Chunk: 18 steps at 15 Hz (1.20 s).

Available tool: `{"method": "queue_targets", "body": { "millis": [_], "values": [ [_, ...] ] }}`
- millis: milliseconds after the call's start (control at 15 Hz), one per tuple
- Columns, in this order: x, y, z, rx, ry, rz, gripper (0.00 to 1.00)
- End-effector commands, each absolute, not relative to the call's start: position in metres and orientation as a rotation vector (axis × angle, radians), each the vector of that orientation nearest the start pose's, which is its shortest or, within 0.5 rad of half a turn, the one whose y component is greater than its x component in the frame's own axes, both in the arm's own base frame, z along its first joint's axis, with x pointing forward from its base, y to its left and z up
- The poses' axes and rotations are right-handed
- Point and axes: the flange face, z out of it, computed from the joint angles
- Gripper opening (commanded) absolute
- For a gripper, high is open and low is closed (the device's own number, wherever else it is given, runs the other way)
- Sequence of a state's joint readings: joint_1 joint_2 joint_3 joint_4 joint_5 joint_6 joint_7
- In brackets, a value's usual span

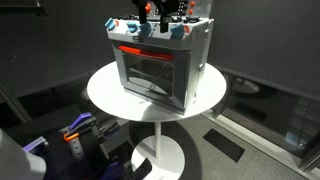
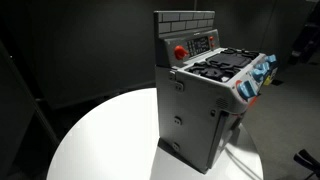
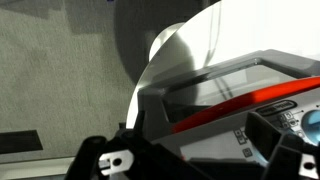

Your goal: Press the top button on the right

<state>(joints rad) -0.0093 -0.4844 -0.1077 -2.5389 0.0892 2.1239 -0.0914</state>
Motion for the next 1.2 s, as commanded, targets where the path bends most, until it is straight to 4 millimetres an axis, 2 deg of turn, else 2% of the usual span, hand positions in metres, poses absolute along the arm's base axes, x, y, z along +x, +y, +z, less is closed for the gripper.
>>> {"method": "queue_targets", "body": {
  "millis": [0,667,933,1133],
  "values": [
    [0.397,-0.043,0.445,-3.018,0.089,-0.117,1.00],
    [0.397,-0.043,0.445,-3.018,0.089,-0.117,1.00],
    [0.405,-0.045,0.463,-3.018,0.110,-0.176,1.00],
    [0.417,-0.044,0.485,-3.015,0.114,-0.252,1.00]
  ]
}}
